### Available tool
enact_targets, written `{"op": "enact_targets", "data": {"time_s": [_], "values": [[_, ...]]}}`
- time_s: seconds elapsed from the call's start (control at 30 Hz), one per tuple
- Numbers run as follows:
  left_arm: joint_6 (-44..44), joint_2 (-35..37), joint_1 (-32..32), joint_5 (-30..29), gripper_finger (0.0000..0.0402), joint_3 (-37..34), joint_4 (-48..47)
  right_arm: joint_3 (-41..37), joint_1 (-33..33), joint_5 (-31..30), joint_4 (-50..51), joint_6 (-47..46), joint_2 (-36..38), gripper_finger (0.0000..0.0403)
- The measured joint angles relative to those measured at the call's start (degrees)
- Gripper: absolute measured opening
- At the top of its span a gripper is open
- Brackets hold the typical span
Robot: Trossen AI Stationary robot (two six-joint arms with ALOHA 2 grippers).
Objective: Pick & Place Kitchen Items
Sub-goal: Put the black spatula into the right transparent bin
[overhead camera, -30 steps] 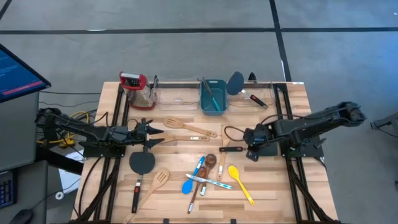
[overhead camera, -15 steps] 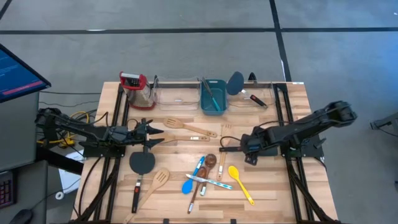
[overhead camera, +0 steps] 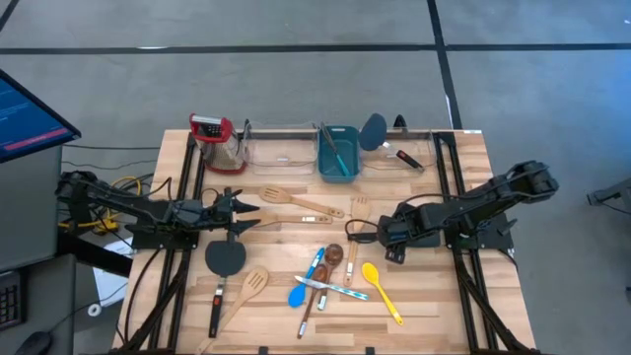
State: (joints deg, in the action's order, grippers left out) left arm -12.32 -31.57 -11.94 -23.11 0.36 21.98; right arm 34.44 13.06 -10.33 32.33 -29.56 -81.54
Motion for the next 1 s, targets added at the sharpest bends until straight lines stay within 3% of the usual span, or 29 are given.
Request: {"op": "enact_targets", "data": {"time_s": [0.57, 1.0], "values": [[0.0, 0.0, 0.02, 0.0, 0.0177, 0.0, -0.02, -0.14, -0.07, -0.43, 0.02, 0.02, 1.58, 0.0073], [-0.02, 0.02, 0.02, 0.0, 0.0177, 0.0, -0.02, 1.55, 0.02, 0.68, 0.82, 0.0, 1.6, 0.0064]]}}
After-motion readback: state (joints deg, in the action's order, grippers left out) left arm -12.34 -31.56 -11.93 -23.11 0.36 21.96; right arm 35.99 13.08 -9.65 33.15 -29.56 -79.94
